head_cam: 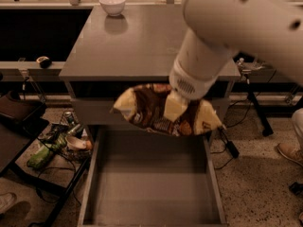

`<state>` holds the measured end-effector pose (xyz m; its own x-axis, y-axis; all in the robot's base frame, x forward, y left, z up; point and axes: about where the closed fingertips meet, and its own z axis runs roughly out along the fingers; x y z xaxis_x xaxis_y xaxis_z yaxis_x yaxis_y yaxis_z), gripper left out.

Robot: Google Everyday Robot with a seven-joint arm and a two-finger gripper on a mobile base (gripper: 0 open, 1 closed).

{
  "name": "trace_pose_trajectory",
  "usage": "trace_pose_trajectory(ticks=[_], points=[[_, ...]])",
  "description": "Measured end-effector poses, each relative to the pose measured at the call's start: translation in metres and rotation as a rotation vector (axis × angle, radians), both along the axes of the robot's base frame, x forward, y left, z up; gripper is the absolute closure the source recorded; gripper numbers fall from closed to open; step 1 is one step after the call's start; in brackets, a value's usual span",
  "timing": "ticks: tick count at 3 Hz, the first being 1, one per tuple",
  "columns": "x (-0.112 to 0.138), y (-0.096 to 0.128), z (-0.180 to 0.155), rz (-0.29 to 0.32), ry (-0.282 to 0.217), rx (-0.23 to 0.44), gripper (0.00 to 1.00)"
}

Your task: Place brown chip bag into middle drawer

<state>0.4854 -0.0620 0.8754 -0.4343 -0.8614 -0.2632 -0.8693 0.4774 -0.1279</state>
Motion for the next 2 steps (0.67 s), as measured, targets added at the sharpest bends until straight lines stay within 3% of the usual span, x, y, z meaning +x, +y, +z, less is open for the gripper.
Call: trace_pose_trajectory(ticks=[1, 2], points=[[-0.006, -0.029, -0.103, -0.043, 0.099, 0.054, 1.00], [0.002, -0.053, -0.193, -0.081, 0.142, 0.091, 1.00]])
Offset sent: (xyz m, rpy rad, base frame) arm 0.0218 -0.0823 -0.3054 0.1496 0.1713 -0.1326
